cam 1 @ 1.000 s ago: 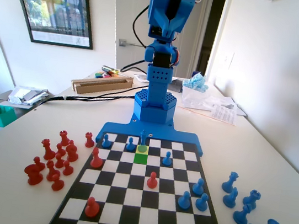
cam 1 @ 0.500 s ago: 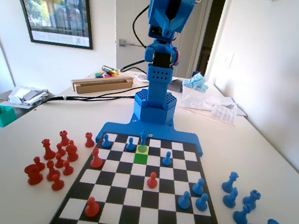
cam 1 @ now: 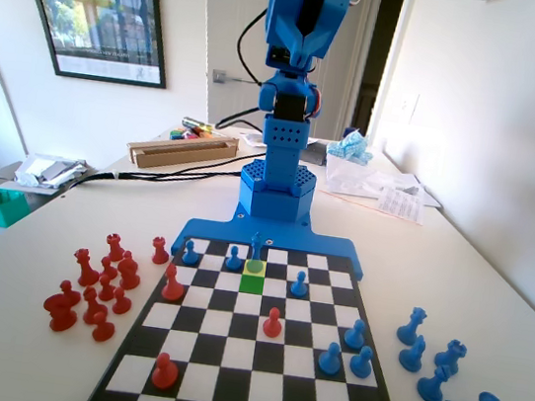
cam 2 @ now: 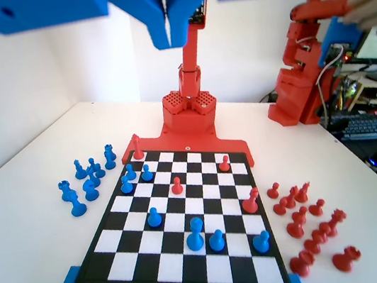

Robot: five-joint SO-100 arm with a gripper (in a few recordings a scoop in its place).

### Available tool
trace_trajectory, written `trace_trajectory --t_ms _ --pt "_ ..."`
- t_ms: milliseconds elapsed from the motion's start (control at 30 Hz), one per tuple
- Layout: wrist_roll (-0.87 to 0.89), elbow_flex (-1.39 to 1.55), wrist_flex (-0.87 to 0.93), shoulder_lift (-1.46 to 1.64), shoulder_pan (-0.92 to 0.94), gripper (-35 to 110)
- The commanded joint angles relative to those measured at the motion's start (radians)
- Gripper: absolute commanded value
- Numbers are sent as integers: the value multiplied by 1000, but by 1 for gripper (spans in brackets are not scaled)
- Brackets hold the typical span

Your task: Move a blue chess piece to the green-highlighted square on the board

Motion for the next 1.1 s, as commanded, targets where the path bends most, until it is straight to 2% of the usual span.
trace_trajectory --t_ms 0,200,433,567,700,933,1067 --pt "-14 -126 26 -126 -18 1" --pt "-100 -230 49 -305 -48 1" --pt "-362 -232 21 -488 18 1" --pt "-454 -284 54 -629 44 1" --pt "-630 -331 126 -772 91 1" --pt "-744 -446 224 -1005 141 5" --pt "-761 -422 187 -1062 161 11"
